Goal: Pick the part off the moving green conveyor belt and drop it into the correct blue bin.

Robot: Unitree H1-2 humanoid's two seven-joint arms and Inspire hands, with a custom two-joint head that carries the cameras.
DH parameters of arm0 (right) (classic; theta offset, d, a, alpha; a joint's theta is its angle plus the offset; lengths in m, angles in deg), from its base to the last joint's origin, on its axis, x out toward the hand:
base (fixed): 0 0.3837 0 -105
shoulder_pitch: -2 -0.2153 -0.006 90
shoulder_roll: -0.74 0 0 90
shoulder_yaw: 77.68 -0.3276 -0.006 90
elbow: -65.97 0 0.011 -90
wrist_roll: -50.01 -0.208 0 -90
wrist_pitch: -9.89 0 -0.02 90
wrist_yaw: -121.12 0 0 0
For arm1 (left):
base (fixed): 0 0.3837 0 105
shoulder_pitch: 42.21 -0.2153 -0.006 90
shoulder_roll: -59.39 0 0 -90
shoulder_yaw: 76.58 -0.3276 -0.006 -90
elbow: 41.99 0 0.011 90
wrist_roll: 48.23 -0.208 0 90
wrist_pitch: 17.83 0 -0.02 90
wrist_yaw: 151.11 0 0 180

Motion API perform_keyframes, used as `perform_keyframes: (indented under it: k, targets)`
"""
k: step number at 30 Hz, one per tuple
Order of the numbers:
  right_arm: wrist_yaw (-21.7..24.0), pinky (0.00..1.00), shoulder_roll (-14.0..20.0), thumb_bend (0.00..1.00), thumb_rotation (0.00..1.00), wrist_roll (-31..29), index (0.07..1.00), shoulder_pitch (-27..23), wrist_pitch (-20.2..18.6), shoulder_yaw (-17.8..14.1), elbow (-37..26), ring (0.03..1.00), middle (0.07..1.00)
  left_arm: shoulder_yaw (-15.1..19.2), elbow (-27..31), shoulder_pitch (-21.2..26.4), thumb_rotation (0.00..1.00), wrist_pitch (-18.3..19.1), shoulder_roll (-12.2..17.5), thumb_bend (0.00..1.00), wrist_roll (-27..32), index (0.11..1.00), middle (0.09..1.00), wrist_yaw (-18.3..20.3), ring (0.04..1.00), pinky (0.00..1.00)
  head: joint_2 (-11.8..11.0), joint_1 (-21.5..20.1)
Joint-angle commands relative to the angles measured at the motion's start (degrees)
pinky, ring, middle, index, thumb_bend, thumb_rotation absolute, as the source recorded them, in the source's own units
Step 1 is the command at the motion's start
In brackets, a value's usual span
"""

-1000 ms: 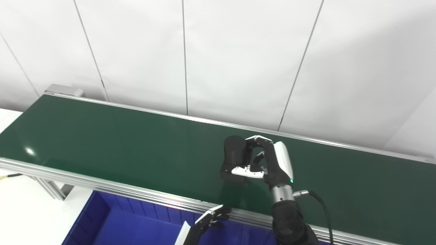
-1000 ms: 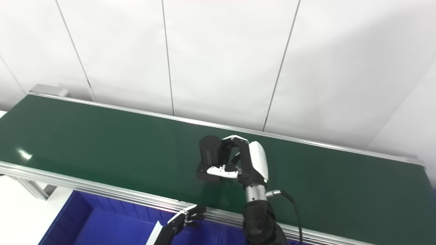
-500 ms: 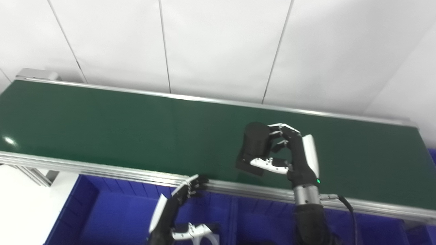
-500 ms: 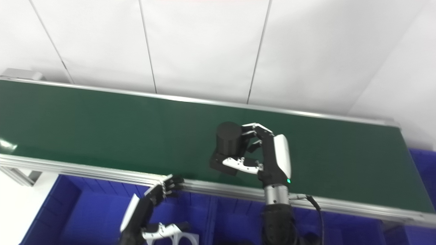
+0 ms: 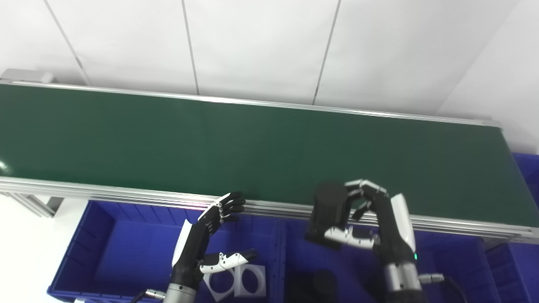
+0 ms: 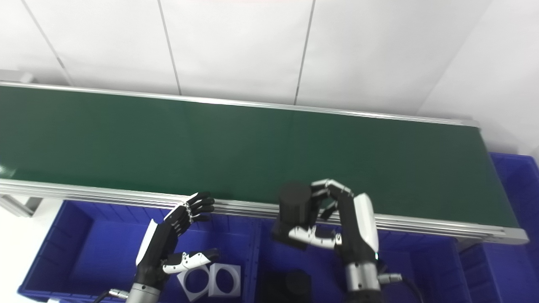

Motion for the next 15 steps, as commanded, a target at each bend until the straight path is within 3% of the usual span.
perform_keyframes:
  k: [1,7,12,15]
  targets:
    - [0.9,0.34,0.5,0.52,0.00,1.3,0.535,-0.2,-0.7,0.1,-2.9,0.419,0.453,1.7,2.4,-0.2,0.34,-1.7,-0.6,0.83,0.6,0.821,0.796,2.3,0.760,0.69,0.1,-0.2]
    - [4.9,0.29,3.3,0.51,0.00,8.8,0.540,-0.2,-3.6,2.4,-3.0,0.375,0.430,6.1,2.9,-1.0,0.33,-1.7,-2.6,0.83,2.6,0.815,0.792,8.3,0.758,0.69,1.3,-1.2]
    - [7.6,0.24,4.3,0.52,0.00,15.7,0.491,-1.6,-5.9,4.5,-1.2,0.307,0.475,9.4,3.4,-1.5,0.33,-1.7,-4.1,0.82,3.0,0.810,0.792,11.9,0.750,0.68,2.2,-2.0]
    - [8.9,0.28,5.0,0.53,0.00,20.1,0.489,-2.9,-6.4,6.0,1.2,0.349,0.480,11.2,3.7,-1.7,0.32,-1.7,-4.7,0.82,4.0,0.809,0.796,14.7,0.751,0.68,2.6,-2.7]
